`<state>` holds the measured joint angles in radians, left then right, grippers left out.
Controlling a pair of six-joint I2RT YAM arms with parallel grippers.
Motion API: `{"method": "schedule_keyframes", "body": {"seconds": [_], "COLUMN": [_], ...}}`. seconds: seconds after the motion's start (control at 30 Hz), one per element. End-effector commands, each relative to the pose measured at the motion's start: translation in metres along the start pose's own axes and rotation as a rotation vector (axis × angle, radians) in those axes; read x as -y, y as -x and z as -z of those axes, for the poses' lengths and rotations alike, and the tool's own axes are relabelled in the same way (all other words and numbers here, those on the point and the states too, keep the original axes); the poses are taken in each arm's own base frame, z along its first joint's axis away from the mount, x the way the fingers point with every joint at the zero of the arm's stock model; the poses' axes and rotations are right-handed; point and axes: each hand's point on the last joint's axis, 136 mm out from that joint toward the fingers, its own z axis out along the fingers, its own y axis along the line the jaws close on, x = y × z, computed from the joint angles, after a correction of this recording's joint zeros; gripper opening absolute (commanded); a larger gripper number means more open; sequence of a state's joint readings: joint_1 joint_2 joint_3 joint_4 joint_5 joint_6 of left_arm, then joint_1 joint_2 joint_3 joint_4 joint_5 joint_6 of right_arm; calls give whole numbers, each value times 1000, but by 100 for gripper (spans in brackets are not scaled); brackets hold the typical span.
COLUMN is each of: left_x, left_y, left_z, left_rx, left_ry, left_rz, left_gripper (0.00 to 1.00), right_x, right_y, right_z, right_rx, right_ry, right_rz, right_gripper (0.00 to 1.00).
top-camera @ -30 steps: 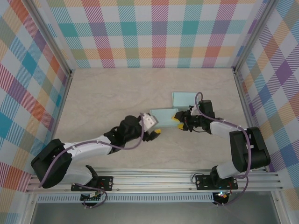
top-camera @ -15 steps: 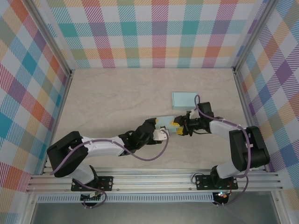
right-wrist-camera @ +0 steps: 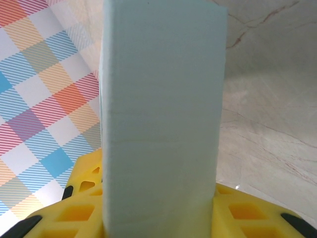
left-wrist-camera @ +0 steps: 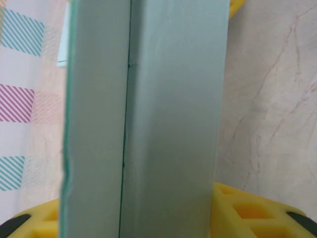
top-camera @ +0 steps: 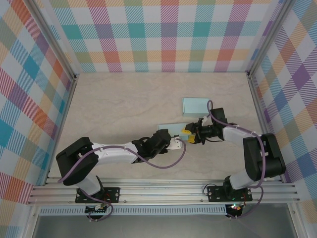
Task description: Fold the paper box
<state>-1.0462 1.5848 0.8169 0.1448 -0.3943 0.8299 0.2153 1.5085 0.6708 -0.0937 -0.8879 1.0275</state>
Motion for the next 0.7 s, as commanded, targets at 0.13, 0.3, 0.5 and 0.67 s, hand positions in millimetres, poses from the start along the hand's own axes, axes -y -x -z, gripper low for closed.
{"method": "schedule_keyframes", "body": {"seconds": [0.13,0.3,0.5,0.67], "left_x": [-5,10,20,18], "left_y": [-3,-18,-31,-39], "left_z": [22,39,47,39], "left_rx": [-90,-164,-202,-241], "left_ry": [-118,-314,-507,-604], "left_rz": [19,57,135,177], "left_gripper": [42,41,41,42], "right_x": [-11,-23,-38,-44], "right_y": [-18,-17,-11,-7], "right_z": [7,27,66,92], "right_rx": [-40,53,239,378], "right_ry": [2,-43,-95,-175], "right_rz": [101,202,313,414], "right_gripper": [54,72,91,98]}}
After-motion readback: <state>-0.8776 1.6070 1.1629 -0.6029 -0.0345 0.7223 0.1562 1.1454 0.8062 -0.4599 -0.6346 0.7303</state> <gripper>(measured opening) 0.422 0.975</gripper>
